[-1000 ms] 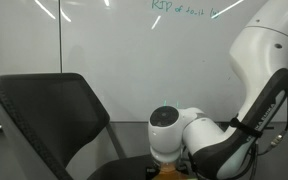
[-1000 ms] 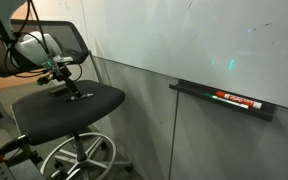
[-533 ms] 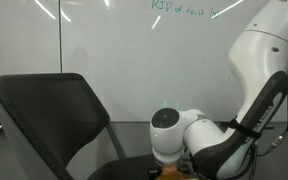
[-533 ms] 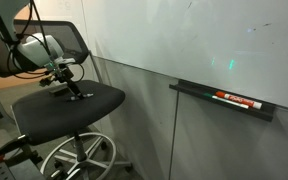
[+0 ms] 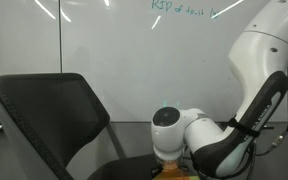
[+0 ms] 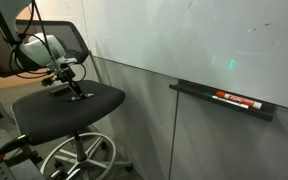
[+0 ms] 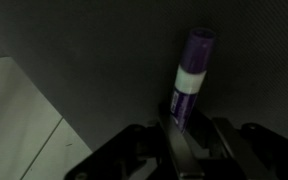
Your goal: Use the marker on the chair to draw on the white board
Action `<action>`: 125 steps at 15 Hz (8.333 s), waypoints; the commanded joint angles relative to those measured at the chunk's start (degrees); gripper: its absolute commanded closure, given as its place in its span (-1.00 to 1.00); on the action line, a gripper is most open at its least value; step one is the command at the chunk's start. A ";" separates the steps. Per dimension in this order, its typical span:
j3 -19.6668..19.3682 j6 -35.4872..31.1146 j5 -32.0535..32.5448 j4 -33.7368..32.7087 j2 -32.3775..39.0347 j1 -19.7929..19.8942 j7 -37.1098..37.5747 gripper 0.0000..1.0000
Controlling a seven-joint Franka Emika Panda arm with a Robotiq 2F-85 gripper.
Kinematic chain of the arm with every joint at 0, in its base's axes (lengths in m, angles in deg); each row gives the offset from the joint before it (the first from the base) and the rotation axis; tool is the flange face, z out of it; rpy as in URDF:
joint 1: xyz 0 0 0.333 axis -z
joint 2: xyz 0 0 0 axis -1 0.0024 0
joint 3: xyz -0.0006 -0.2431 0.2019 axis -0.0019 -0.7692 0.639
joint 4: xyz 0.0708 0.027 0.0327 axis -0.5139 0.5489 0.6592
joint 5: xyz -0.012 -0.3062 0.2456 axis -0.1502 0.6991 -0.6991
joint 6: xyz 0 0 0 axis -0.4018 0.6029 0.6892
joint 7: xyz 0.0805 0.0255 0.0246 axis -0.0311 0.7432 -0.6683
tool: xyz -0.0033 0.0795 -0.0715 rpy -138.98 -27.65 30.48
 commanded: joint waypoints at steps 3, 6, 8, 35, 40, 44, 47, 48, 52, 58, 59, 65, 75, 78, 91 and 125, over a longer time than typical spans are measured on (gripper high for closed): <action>-0.52 -1.32 -0.02 0.66 -0.23 1.44 -1.31 0.84; -0.37 -1.36 -0.26 0.61 -0.48 1.82 -1.84 0.84; 0.06 -0.96 -1.08 0.68 -0.90 2.15 -2.97 0.84; 0.90 2.85 -18.07 8.81 -27.29 6.16 -30.19 0.84; 1.15 -0.31 -15.42 8.59 -29.92 7.59 -29.64 0.84; 1.04 -2.10 -14.32 7.14 -30.33 8.91 -29.71 0.84; 0.59 -2.86 -13.14 5.40 -30.34 10.13 -29.61 0.84; 0.39 -3.01 -12.84 4.78 -30.35 10.63 -29.63 0.84; -0.29 -3.46 -12.18 3.45 -31.12 12.54 -29.99 0.84; -0.68 -3.04 -13.14 4.06 -34.93 15.11 -31.63 0.84; -0.56 -2.93 -13.52 4.55 -36.08 15.43 -32.12 0.84; -0.86 -3.39 -13.23 5.05 -39.08 18.28 -33.65 0.84; -1.60 3.59 -38.99 8.42 -45.07 20.62 -61.06 0.84; -2.30 7.10 -42.44 8.63 -47.94 21.93 -66.93 0.84; -2.70 -1.22 -42.28 9.60 -48.51 25.27 -81.02 0.84; -1.55 -10.33 -29.97 -6.54 -34.60 26.55 -73.13 0.84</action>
